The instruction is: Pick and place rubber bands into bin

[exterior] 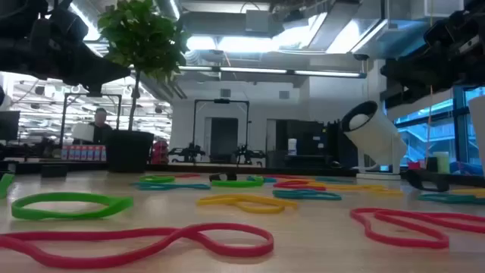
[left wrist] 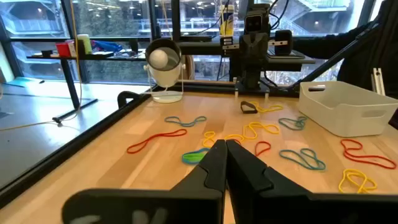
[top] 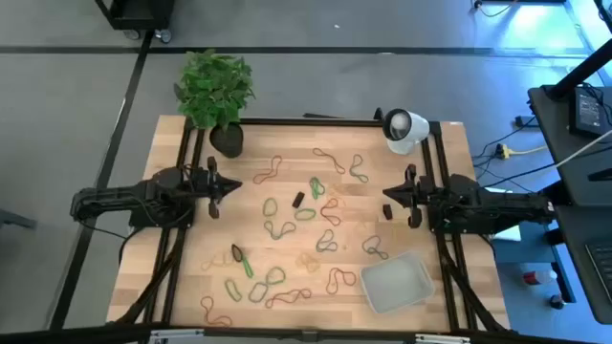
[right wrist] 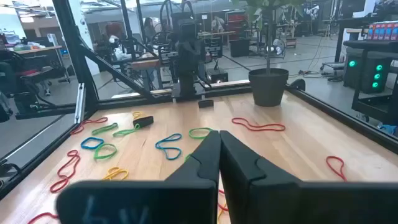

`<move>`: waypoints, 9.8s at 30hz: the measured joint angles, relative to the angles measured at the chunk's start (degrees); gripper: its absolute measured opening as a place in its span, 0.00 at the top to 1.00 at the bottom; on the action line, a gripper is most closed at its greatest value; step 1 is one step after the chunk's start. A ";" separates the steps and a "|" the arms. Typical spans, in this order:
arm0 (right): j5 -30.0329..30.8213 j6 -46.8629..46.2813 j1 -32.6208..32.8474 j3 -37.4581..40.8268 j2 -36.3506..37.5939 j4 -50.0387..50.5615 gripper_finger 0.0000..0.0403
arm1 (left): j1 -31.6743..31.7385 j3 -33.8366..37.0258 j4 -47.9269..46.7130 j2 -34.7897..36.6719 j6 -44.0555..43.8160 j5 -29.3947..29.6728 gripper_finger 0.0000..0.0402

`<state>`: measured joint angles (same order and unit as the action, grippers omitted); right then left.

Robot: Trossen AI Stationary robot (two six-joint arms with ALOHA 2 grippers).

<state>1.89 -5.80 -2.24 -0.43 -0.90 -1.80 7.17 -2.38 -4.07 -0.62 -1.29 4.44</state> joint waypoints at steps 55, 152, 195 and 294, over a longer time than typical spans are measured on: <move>0.00 0.08 0.00 0.00 0.00 -0.02 0.96 | 0.00 0.00 0.00 0.00 0.00 0.00 0.99; 11.93 -64.67 11.77 -41.34 -74.88 51.05 0.99 | 0.01 -0.01 -0.01 0.00 -0.01 -0.01 0.99; -3.52 -112.83 50.23 -69.03 -105.62 60.92 1.00 | -0.01 -0.01 0.00 0.00 0.00 -0.01 0.99; 18.58 -98.47 51.21 -64.80 -85.73 73.41 0.99 | 0.01 -0.01 0.20 0.00 -5.45 1.10 0.99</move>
<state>20.47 -104.27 48.97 -65.23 -86.63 71.60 7.18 -2.39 -3.87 -0.62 -6.74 5.53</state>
